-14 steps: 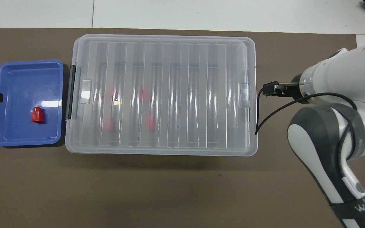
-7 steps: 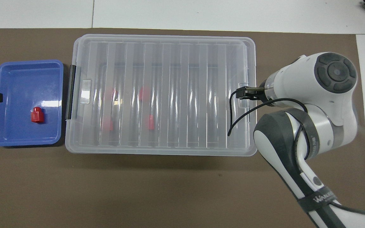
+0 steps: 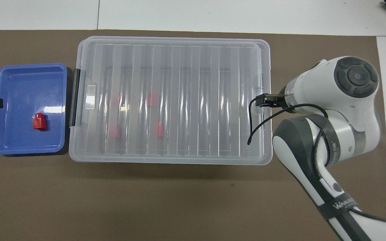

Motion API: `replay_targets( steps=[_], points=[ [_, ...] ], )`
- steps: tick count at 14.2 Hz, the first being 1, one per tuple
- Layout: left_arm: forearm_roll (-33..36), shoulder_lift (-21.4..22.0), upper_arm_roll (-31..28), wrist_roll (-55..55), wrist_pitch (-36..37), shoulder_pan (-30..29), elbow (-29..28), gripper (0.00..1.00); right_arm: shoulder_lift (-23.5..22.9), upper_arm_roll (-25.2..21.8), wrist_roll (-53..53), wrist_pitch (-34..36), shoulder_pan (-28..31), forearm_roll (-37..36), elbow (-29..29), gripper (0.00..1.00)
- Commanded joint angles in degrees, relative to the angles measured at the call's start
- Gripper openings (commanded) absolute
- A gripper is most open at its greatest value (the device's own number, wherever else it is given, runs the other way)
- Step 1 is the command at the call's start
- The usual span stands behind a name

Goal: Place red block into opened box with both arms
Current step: 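Grasp the clear lid's edge with the right gripper, then slide the lid toward the right gripper while the left gripper reaches the tray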

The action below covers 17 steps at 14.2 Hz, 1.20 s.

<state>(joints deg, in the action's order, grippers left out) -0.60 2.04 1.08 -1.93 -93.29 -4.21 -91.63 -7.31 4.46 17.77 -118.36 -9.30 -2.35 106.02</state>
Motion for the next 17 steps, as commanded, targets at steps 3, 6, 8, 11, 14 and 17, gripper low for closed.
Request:
replay_targets(
  steps=[3,6,8,11,14,17],
  points=[
    [0.77,0.77,0.06,0.34,0.22,-0.09,-1.10,1.00,0.63,0.37,-8.08,-0.38,3.93,-0.99,1.20,0.99],
    [0.77,0.86,0.15,0.34,1.17,-0.19,-1.18,1.00,0.55,0.29,-13.09,-0.21,5.78,-0.99,1.12,0.99],
    [0.77,1.65,0.06,0.61,6.00,-0.27,-1.45,1.00,0.46,0.29,-16.00,-0.21,6.92,-0.99,1.11,0.99],
    [1.56,3.31,-0.11,0.26,-4.62,-0.62,-6.94,1.00,0.46,0.29,-20.47,-0.03,8.50,-0.99,1.11,0.99],
    [2.79,0.36,-0.02,-0.62,-19.09,-5.01,-14.89,1.00,0.37,0.37,-27.06,0.14,10.43,-0.99,1.03,0.99],
    [2.79,-4.24,0.06,-0.27,-32.84,-6.69,-21.87,1.00,0.37,0.37,-32.78,0.32,12.28,-0.99,1.03,0.99]
  ],
)
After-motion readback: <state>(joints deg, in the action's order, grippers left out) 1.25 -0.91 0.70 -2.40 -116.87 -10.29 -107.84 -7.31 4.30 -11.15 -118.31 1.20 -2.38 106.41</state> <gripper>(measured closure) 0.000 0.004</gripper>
